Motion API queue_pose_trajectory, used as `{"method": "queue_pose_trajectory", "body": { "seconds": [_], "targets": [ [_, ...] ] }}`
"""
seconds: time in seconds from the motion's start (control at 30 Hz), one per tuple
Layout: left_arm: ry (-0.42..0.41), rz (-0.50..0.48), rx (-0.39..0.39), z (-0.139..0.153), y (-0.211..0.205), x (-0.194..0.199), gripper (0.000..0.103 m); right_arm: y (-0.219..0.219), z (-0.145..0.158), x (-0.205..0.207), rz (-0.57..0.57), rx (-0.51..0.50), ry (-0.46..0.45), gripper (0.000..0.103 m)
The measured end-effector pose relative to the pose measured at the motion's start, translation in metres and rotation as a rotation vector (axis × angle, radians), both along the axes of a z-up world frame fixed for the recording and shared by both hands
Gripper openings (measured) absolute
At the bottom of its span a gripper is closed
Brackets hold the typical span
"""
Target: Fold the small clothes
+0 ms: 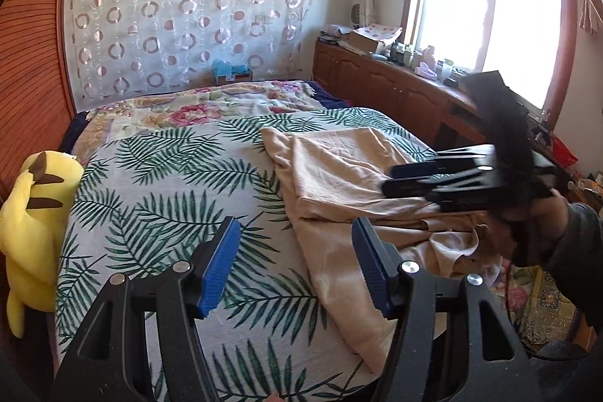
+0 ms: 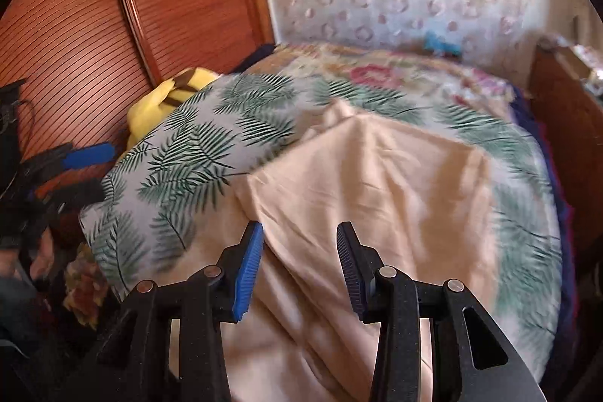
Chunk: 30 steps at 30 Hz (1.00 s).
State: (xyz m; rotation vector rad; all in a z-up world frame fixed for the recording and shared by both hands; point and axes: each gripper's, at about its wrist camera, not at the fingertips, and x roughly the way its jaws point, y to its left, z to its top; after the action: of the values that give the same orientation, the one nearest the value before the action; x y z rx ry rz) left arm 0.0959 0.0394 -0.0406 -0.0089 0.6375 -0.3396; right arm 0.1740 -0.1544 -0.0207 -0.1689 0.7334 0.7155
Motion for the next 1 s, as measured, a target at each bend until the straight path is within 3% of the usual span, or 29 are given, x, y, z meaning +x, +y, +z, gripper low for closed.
{"method": "queue_pose_trajectory", "body": {
  "seconds": [0.13,0.4,0.43,0.5,0.6,0.8,1.0],
  "targets": [
    [0.000,0.016,0.000,-0.002,0.010,-0.001,0.063,0.041,-0.012,0.030,0.052,-0.045,0.059,0.042],
    [0.012,0.020,-0.011,-0.009,0.016,-0.002,0.063,0.091,-0.035,0.052,0.095,-0.180,0.056,0.042],
    [0.015,0.020,-0.011,-0.010,0.015,-0.002,0.063,0.094,-0.037,0.051,0.102,-0.194,0.045,0.036],
    [0.022,0.014,-0.014,-0.013,0.014,-0.001,0.063,0.099,-0.037,0.047,0.129,-0.220,0.017,0.006],
    [0.033,0.007,-0.014,-0.018,0.011,0.000,0.063,0.089,-0.020,0.044,0.134,-0.197,-0.033,0.005],
    [0.048,0.005,-0.004,-0.024,0.003,0.004,0.063,0.043,0.035,0.073,-0.010,-0.196,-0.183,0.004],
    [0.050,-0.010,0.000,-0.025,-0.003,0.003,0.063,-0.018,0.047,0.137,-0.281,-0.310,-0.246,0.004]
  ]
}}
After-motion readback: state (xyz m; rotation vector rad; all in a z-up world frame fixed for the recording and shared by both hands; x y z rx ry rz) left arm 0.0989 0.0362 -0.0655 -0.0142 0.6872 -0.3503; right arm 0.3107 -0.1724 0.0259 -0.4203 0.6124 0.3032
